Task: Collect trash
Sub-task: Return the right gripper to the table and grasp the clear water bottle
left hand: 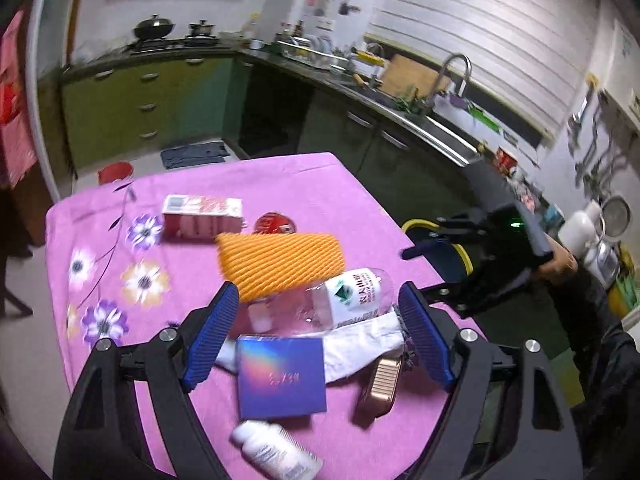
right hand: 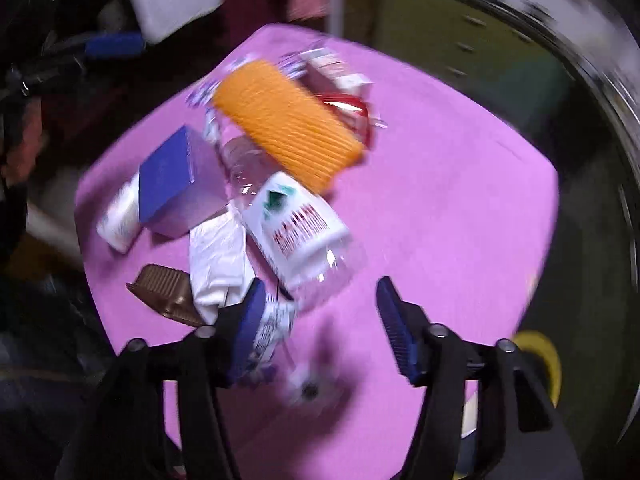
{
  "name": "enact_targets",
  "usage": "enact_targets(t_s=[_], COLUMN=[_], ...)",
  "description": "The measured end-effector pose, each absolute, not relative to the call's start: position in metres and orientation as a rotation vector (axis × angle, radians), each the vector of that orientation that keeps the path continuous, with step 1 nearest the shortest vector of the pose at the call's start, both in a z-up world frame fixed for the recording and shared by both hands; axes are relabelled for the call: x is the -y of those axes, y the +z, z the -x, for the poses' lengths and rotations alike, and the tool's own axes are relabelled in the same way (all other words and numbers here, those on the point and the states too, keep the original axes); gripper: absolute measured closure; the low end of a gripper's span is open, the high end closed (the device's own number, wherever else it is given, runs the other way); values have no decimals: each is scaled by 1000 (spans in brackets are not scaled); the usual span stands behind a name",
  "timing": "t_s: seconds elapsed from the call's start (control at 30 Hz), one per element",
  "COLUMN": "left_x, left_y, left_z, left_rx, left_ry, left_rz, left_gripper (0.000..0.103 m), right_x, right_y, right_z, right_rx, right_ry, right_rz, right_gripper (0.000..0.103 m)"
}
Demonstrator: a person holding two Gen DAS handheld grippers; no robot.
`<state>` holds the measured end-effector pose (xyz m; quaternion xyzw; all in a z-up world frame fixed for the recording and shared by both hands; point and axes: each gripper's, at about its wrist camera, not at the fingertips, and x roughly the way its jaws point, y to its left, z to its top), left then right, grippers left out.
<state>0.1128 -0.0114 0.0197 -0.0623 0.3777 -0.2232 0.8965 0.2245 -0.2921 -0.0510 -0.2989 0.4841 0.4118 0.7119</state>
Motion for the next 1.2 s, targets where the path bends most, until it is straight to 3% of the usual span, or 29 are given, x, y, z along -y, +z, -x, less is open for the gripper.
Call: enact_targets(t_s=[0.13, 0.47, 0.97, 1.1, 1.2], left_x=[-6, -26, -30, -33, -34], left_y=[16, 2, -15, -19, -23], left_z=[-102, -100, -104, -105, -107], left_rx=[-774, -790, -830, -839, -847], left_ry=[-420, -397, -409, -409, -411], left_rz=[152, 208, 233, 243, 250], left_gripper=[23, 22, 22, 21, 21], right_x=[264, 219, 156, 160, 177], right_y=[-61, -102, -141, -137, -134], right_z=[-235, -272, -286, -299, -300], right_rx=[-1121, -1289, -1355, -1378, -1391], right_ry=[996, 1091, 1154, 1128, 1094], right_rz=[838, 992, 1096, 1056, 1045], right_gripper=[34, 34, 34, 46, 46])
